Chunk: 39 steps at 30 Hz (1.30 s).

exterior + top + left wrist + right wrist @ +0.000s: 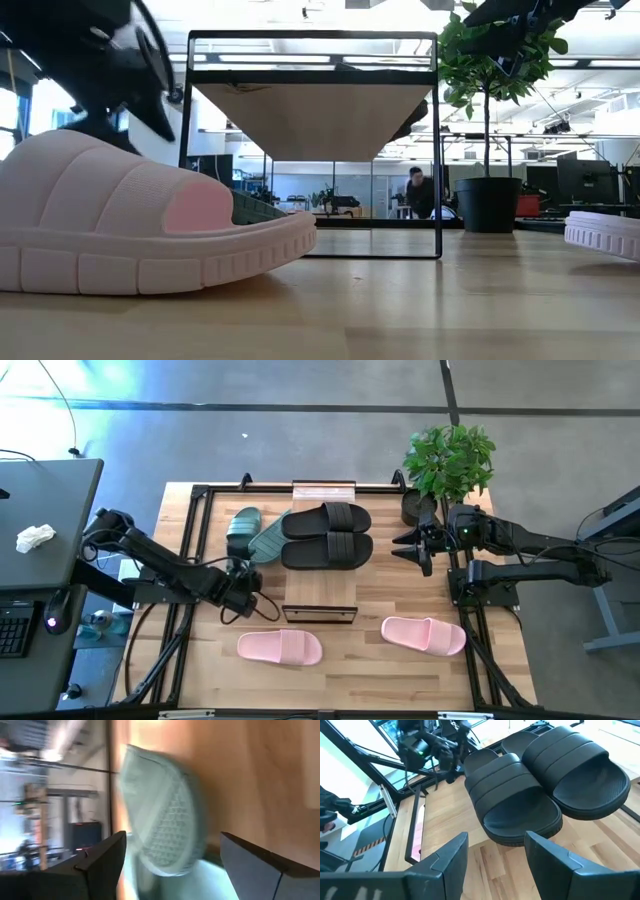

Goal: Pick and place slides into the shelf
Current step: Adjust the green slide

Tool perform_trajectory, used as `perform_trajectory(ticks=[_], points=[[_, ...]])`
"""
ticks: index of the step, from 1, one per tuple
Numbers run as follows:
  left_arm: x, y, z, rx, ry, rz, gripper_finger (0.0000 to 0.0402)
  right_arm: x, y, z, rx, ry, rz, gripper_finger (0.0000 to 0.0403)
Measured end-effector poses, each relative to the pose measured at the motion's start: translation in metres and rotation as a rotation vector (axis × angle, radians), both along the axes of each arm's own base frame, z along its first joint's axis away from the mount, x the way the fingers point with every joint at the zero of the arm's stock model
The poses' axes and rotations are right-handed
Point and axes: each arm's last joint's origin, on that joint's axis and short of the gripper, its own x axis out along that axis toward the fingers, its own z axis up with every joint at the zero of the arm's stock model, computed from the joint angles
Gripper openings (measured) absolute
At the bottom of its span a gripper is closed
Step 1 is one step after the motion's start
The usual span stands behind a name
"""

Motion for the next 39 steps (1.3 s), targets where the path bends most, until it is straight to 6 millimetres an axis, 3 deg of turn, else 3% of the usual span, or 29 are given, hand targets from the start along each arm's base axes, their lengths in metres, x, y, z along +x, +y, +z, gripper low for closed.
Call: perform_trajectory(ticks=[3,9,23,28,36,39], points=[[0.002,0.004,-0.011,-0.064,0.057,-0.017,0.0296,0.0,0.0,0.0,0.0,0.0,-0.001,0.0186],[0.005,0.013,-0.014,0.073,0.07,0.027,0.0286,0.0,0.0,0.0,0.003,-0.004,-0.009,0.0186],[0.018,0.035,-0.034,0.074,0.133,0.111,0.0256,0.0,-0.001,0.0,-0.007,-0.001,-0.042,0.0186],[0.018,0.034,-0.033,0.075,0.129,0.111,0.02,0.0,-0.001,0.0,0.006,-0.001,-0.052,0.0186],[0.02,0.033,-0.028,0.027,0.118,0.144,0.0036,0.0,-0.002,0.0,0.01,-0.001,-0.066,0.0186],[0.022,0.032,-0.015,-0.024,0.11,0.208,0.0028,0.0,-0.002,0.0,0.011,-0.001,-0.069,0.0186]])
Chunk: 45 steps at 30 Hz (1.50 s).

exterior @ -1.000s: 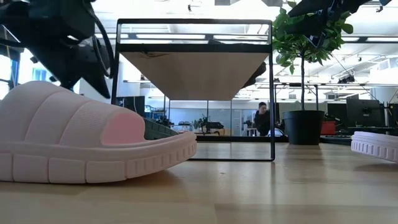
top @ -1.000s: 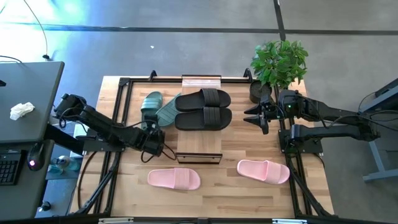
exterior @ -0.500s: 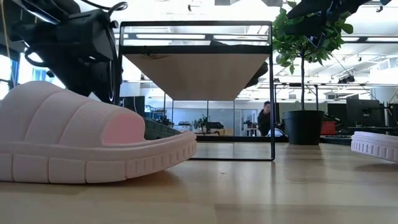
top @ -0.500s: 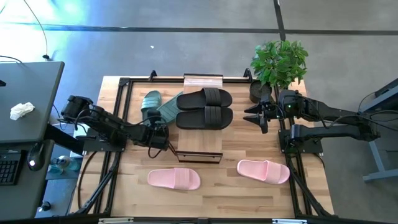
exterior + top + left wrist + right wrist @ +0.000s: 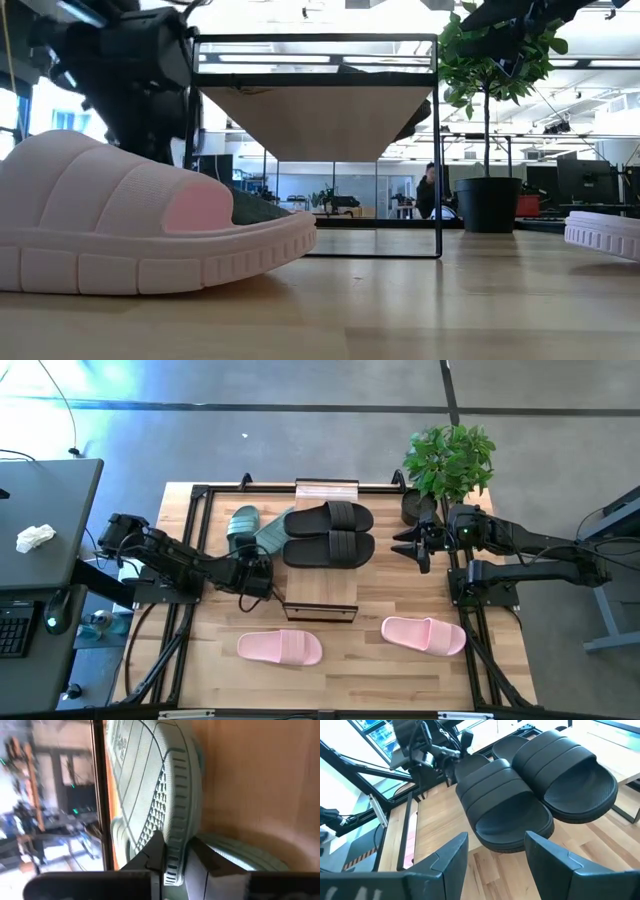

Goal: Pick and place slides into the shelf
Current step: Adjust the green slide

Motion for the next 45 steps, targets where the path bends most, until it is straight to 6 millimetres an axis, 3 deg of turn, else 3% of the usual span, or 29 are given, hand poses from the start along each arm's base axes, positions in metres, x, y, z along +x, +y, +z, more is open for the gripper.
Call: perform_trajectory(ticks=[11,17,22,34,45], points=[[-0.005,-0.027,0.089,0.048,0.097,0.122,0.0028,0.0,-0.001,0.0,-0.009,0.002,-0.017,0.0186],[-0.002,-0.041,0.127,-0.01,-0.061,0.068,0.0027,0.0,-0.001,0.001,0.009,-0.01,-0.025,0.0186],[-0.003,-0.039,0.152,-0.049,-0.155,0.066,0.0025,0.002,0.0,0.007,0.009,-0.075,-0.01,0.0186],[0.002,-0.002,0.172,-0.084,-0.019,0.045,0.0024,0.005,-0.001,0.013,0.038,-0.149,-0.01,0.0186],[-0.002,0.043,0.23,0.005,-0.05,0.067,0.0024,0.013,-0.002,0.029,0.017,-0.321,0.004,0.0186]])
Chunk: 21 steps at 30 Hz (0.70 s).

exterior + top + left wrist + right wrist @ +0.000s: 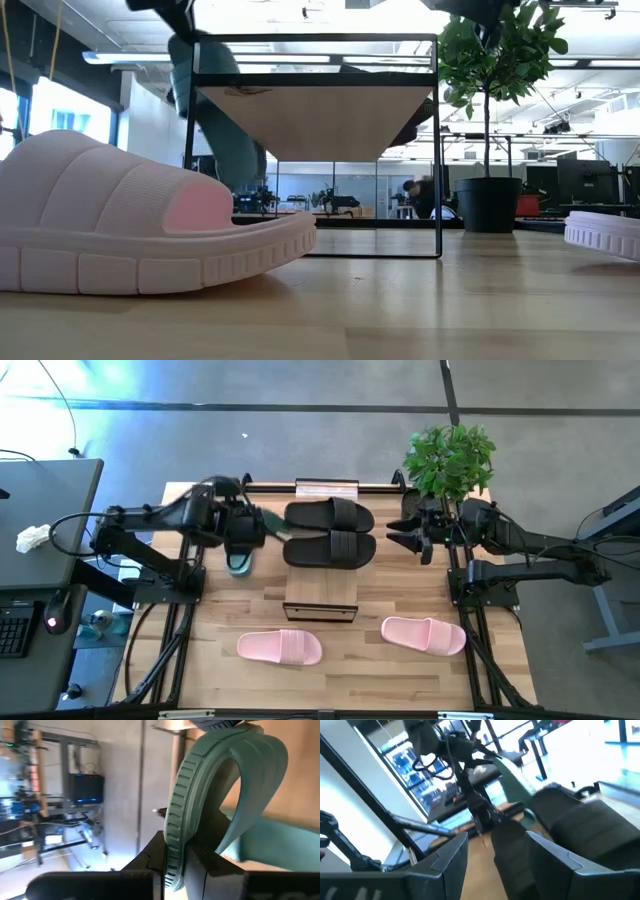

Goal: Pick and place slides into the shelf
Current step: Adjust the green slide

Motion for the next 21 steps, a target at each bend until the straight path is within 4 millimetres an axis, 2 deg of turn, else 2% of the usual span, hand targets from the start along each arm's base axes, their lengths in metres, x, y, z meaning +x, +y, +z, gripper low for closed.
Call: perform_trajectory(ticks=[5,11,14,18,21], points=[[-0.008,0.02,0.017,0.05,0.041,0.021,0.0024,0.008,-0.002,0.0,0.017,-0.015,-0.011,0.0186],[-0.015,0.039,0.019,0.049,0.137,0.039,0.0023,0.03,-0.006,-0.016,0.068,0.074,0.012,0.0186],[-0.019,0.044,0.025,0.064,0.141,0.053,0.0023,0.042,-0.007,-0.019,0.07,0.059,0.05,0.0186],[-0.025,0.044,0.047,0.101,0.058,0.068,0.0023,0.053,-0.012,-0.012,0.028,-0.064,0.048,0.0186],[-0.032,0.041,0.07,0.127,-0.019,0.054,0.0023,0.061,-0.019,-0.007,-0.005,-0.054,0.021,0.0186]])
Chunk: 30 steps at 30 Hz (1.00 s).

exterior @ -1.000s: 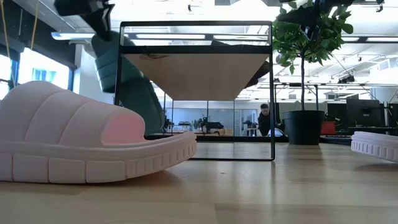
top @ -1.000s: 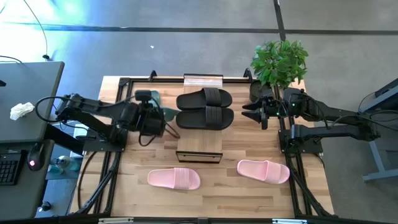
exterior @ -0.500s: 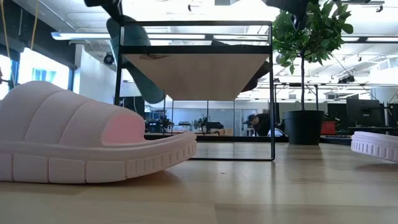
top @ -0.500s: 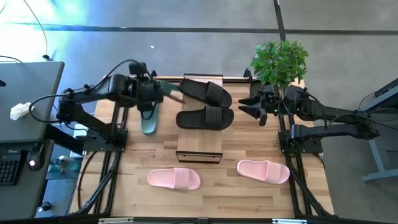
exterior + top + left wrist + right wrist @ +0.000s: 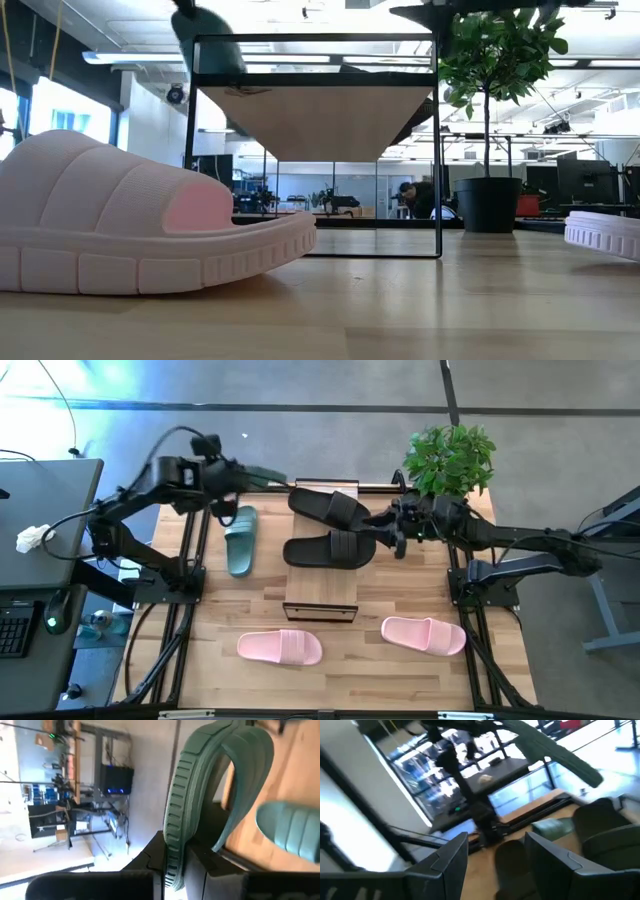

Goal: Pick and place slides into the shelf
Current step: Adjust the green slide

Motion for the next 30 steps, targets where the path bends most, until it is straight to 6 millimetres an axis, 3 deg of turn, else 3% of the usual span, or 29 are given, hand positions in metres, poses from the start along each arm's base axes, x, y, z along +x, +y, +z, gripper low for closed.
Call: perform_trajectory(ticks=[4,9,17,25,30], points=[[-0.011,-0.005,0.026,-0.019,-0.107,-0.059,0.0023,0.015,-0.011,0.014,-0.101,0.09,-0.027,0.0186],[-0.021,-0.01,0.045,-0.015,-0.204,-0.09,0.0022,0.046,-0.026,0.047,-0.256,0.183,-0.039,0.0186],[-0.023,-0.012,0.049,-0.048,-0.233,-0.127,0.0022,0.107,-0.057,0.087,-0.373,0.329,-0.039,0.0186],[-0.02,-0.011,0.048,-0.067,-0.225,-0.146,0.0022,0.167,-0.084,0.09,-0.496,0.514,-0.043,0.0186],[-0.018,-0.011,0.047,-0.074,-0.224,-0.15,0.0022,0.191,-0.093,0.084,-0.521,0.588,-0.025,0.0186]])
